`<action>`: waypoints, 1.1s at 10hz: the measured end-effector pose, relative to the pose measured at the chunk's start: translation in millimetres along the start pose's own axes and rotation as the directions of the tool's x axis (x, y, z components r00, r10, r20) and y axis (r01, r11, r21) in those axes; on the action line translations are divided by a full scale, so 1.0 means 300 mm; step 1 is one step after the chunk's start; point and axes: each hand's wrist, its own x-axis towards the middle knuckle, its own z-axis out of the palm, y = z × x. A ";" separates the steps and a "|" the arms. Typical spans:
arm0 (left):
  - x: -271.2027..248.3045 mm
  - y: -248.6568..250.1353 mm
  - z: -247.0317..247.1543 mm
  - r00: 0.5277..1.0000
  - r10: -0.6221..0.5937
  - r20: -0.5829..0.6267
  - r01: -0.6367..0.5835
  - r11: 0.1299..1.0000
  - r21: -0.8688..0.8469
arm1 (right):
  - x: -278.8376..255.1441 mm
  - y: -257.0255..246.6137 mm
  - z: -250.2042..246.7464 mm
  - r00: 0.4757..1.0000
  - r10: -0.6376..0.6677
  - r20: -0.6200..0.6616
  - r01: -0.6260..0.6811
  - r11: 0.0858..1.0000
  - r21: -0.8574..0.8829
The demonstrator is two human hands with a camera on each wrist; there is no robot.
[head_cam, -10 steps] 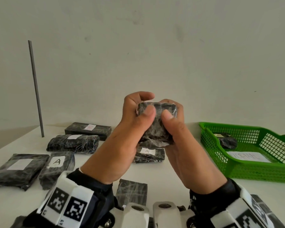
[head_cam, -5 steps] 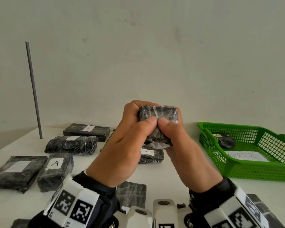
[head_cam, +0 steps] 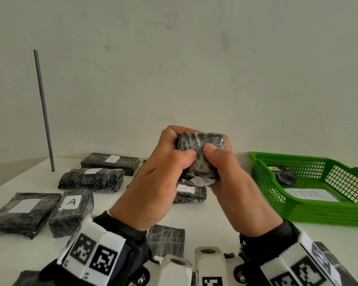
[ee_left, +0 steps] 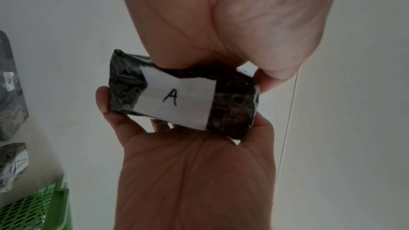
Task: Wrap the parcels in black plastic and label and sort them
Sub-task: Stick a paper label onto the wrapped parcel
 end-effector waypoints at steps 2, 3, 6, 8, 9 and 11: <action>0.003 -0.006 -0.008 0.999 -0.043 0.029 0.043 0.999 -0.015 | 0.007 0.022 -0.014 1.000 0.001 -0.019 -0.004 0.991 -0.136; 0.003 -0.009 -0.013 0.999 -0.048 0.010 0.049 0.999 -0.020 | 0.007 0.012 0.007 0.999 0.012 -0.041 -0.016 0.993 -0.118; -0.001 -0.006 -0.003 0.999 -0.036 0.020 0.034 0.998 0.050 | 0.003 -0.004 0.000 0.999 0.021 -0.034 -0.024 0.997 -0.071; -0.001 -0.004 -0.007 0.998 -0.049 0.035 0.047 0.997 0.069 | 0.011 -0.013 0.017 0.999 0.016 -0.042 -0.019 0.998 -0.066; -0.004 0.001 -0.013 0.998 -0.053 0.046 0.050 0.997 0.062 | 0.010 -0.003 0.008 0.999 0.032 -0.020 -0.033 0.998 -0.050; -0.002 0.003 -0.010 0.996 -0.054 0.069 0.050 0.997 0.063 | 0.010 0.005 -0.001 0.998 0.066 -0.021 -0.067 0.997 -0.025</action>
